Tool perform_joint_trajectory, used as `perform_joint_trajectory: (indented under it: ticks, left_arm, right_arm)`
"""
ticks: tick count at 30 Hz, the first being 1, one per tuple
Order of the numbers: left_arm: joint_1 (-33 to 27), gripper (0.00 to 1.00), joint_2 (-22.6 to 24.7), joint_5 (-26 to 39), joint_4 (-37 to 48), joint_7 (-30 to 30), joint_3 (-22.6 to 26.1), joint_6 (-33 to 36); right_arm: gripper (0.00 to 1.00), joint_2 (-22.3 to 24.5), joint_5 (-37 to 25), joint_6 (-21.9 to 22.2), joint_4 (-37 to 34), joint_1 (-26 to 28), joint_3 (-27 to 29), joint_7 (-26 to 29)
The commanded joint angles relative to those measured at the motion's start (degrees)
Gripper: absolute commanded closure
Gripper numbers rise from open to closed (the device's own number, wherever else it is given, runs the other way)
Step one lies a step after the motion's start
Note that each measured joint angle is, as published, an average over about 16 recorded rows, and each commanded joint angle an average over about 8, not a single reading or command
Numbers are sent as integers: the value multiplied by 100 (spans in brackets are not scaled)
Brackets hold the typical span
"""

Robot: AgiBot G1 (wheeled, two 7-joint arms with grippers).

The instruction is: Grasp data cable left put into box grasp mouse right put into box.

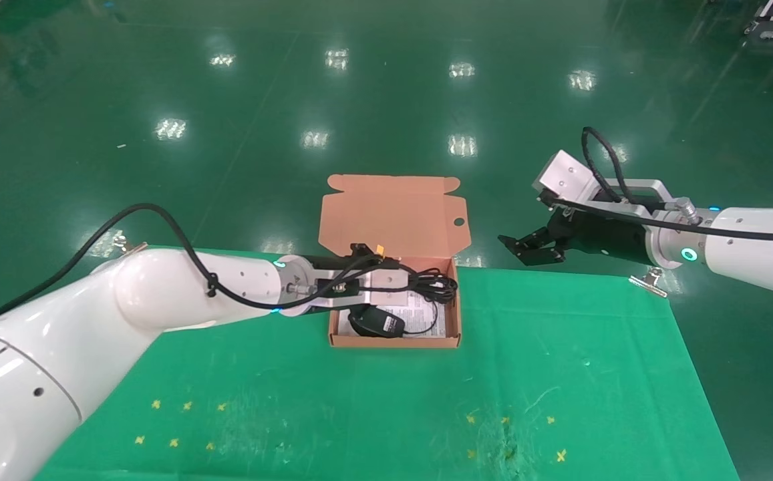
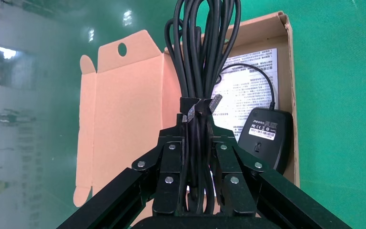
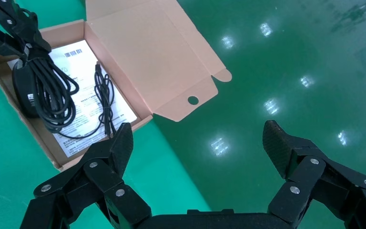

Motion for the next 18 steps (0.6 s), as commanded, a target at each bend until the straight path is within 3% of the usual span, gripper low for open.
perform_joint_trajectory:
  ticks: [1, 18]
  left_arm:
    - [-9, 0, 11, -111, 20, 16, 70, -25]
    - [-22, 0, -116, -63, -121, -2, 12, 9]
  right_arm:
    - [0, 17, -13, 1, 40, -8, -2, 29]
    - [0, 8, 0, 19, 23, 11, 10, 8]
